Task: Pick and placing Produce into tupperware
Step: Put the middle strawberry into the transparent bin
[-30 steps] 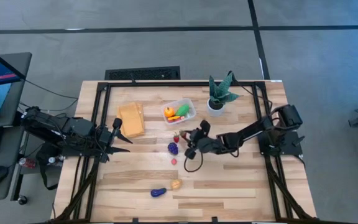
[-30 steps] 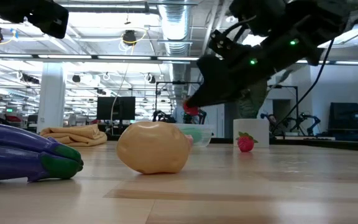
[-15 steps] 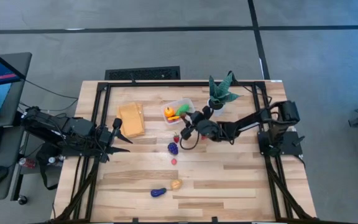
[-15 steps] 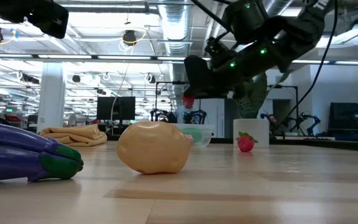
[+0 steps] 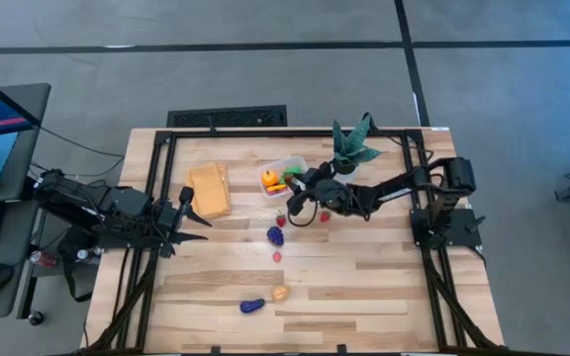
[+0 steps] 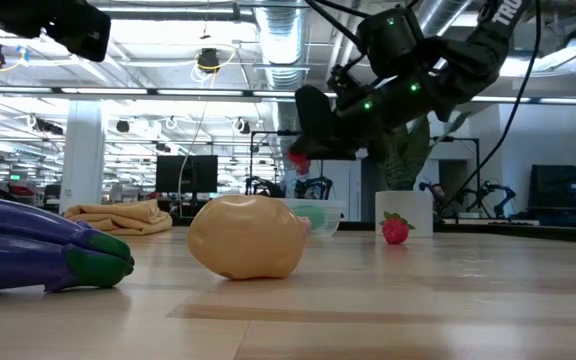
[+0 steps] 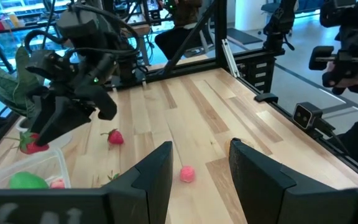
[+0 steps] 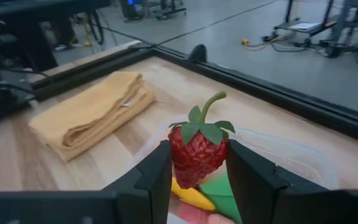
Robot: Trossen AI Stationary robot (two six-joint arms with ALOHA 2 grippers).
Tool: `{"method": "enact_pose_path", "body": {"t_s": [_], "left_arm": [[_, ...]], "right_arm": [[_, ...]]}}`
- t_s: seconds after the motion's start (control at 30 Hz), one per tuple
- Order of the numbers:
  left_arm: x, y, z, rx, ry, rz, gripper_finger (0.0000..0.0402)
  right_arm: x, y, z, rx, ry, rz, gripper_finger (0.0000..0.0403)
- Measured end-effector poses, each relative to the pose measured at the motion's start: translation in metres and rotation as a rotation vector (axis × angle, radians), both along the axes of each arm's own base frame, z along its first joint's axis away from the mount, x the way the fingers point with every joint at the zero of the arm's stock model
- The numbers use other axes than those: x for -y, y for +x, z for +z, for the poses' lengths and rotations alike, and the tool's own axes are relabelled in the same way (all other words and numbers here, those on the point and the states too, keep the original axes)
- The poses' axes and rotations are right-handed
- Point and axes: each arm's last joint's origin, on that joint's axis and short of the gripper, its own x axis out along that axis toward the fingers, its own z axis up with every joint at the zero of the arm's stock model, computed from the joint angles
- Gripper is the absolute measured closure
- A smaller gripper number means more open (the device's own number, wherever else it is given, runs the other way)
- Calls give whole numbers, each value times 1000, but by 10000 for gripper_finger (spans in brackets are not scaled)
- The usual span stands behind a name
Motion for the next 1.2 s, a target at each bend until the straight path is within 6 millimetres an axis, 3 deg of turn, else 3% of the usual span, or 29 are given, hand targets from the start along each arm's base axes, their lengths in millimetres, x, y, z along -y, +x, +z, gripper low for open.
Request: {"method": "enact_pose_path", "body": {"t_s": [0.47,0.87,1.0,1.2], "left_arm": [[0,1,5,53,-15,1,254],[0,1,5,52,-13,9,254],[0,1,5,52,-13,11,254],[0,1,5,49,-13,12,254]], "right_arm": [[17,13,18,13,-21,37,268],[17,14,15,-42,6,31,268],[17,19,-2,-62,9,32,268],[20,46,-28,-115,-4,30,268]]}}
